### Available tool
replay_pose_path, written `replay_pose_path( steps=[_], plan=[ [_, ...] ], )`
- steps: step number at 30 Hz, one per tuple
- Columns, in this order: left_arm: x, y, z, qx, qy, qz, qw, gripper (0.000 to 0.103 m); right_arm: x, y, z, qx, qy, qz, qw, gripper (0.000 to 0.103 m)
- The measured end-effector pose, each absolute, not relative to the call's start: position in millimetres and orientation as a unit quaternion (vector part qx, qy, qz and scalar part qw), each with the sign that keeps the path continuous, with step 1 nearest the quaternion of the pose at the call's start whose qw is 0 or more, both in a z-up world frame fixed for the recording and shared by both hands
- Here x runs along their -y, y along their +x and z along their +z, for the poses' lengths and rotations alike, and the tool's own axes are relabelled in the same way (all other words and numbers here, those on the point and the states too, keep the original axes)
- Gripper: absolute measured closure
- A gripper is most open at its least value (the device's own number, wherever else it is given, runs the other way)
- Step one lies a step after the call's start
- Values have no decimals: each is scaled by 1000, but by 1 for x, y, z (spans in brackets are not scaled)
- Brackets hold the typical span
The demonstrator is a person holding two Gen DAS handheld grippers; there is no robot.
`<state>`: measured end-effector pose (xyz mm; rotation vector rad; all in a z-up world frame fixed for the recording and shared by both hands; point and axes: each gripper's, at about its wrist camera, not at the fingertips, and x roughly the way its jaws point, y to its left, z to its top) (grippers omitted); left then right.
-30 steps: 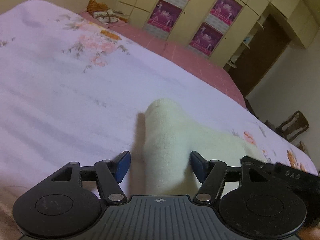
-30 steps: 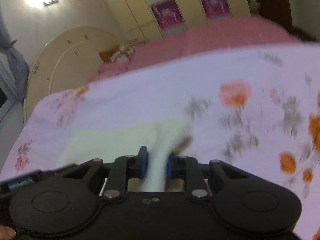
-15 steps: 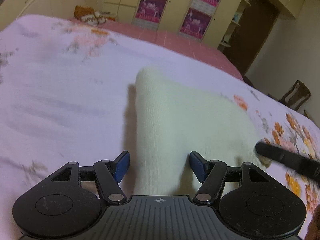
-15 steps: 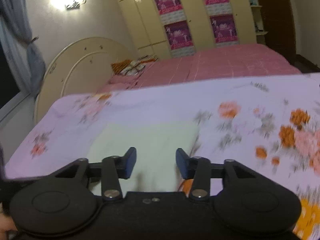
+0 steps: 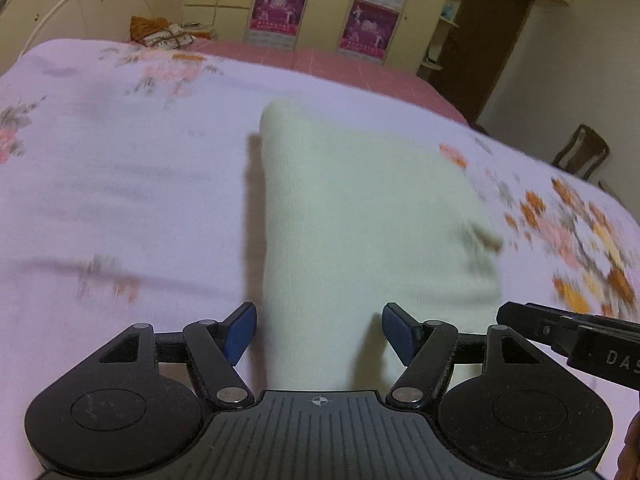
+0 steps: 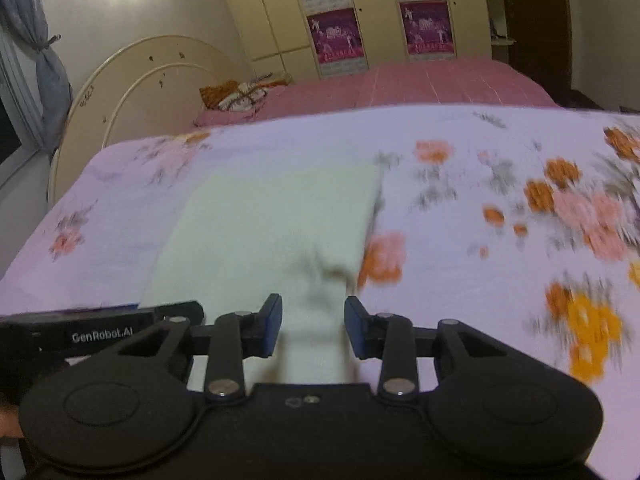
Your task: Fold small clothes
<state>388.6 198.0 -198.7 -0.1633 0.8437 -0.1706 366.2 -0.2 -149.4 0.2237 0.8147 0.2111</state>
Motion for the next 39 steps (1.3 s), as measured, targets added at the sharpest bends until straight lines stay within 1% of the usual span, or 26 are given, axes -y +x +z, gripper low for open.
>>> replay_pose_path(
  steps=[6,8,9,10,11,12,13,17,19,26,31,35,39],
  plan=[
    [-190,368,-209,-390,-33,-86,916,33,-8,352,-182,-440,78,62,892,69],
    [-191,366,-205,-397,-41,-86,913,33,-5,348,-185,-436,97,55,893,70],
    [-191,364,-203,-398,-40,-89,912,33,-4,347,-182,-438,106,49,891,69],
    [-191,363,-203,-397,-35,-92,913,30,-3,343,-177,-433,109,48,894,70],
    [-191,362,-205,-396,-30,-92,913,12,-6,337,-174,-422,103,48,899,70],
    [-191,363,-208,-400,-29,-88,912,3,-9,334,-175,-420,86,42,902,71],
    [-191,363,-210,-404,-30,-83,910,0,-10,338,-182,-435,78,37,896,69],
    [-191,361,-212,-399,-27,-84,913,0,-7,340,-182,-447,107,34,888,69],
    [-191,362,-211,-402,-28,-81,912,0,-7,338,-181,-447,111,31,887,66],
    [-188,368,-208,-418,-49,-55,905,0,-7,336,-178,-453,121,22,883,62],
    [-183,364,-209,-417,-44,-40,907,0,-9,338,-182,-458,112,19,882,52],
    [-172,365,-208,-425,-24,-13,905,0,-11,340,-182,-458,102,25,883,50],
    [-174,366,-205,-436,-36,0,899,0,-8,340,-182,-460,101,32,882,48]
  ],
)
